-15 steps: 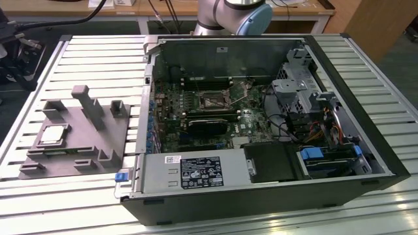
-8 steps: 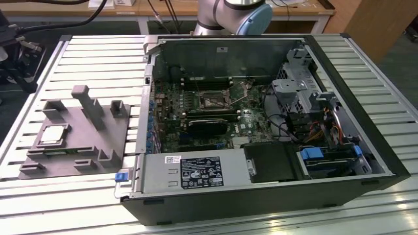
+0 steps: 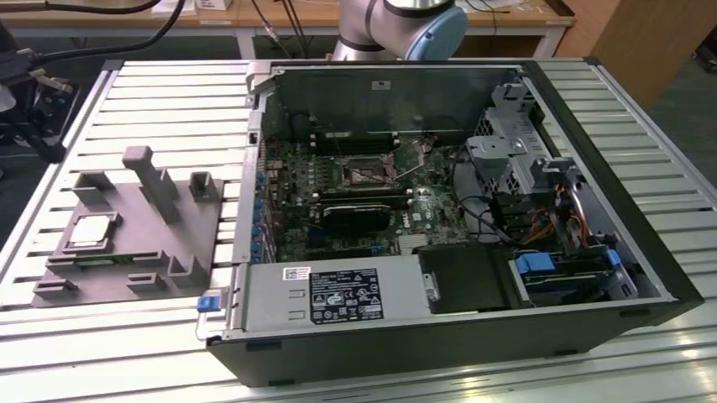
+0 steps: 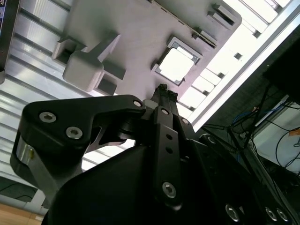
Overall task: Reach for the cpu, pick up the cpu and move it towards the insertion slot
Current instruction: 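Pick up the cpu and move it towards the insertion slot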
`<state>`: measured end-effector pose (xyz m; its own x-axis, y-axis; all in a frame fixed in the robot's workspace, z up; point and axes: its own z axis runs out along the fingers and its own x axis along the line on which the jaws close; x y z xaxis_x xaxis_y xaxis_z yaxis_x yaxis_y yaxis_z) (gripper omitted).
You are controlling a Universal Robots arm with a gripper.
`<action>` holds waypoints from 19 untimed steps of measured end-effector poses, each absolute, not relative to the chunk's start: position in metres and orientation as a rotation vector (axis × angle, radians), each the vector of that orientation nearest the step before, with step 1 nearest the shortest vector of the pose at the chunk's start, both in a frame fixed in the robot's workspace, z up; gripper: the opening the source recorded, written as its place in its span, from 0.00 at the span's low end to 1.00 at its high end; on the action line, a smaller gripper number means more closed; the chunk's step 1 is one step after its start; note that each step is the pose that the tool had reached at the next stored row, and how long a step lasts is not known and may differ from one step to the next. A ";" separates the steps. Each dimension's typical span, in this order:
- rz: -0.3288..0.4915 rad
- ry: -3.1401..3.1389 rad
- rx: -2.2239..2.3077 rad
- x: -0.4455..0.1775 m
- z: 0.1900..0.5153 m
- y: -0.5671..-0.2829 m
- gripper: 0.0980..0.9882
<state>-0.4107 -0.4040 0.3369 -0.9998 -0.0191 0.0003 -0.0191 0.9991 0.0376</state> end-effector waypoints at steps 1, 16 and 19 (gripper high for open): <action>-0.059 -3.140 0.030 -0.411 0.336 -0.404 0.01; -0.059 -3.140 0.030 -0.414 0.324 -0.404 0.01; -0.059 -3.141 0.030 -0.416 0.320 -0.404 0.01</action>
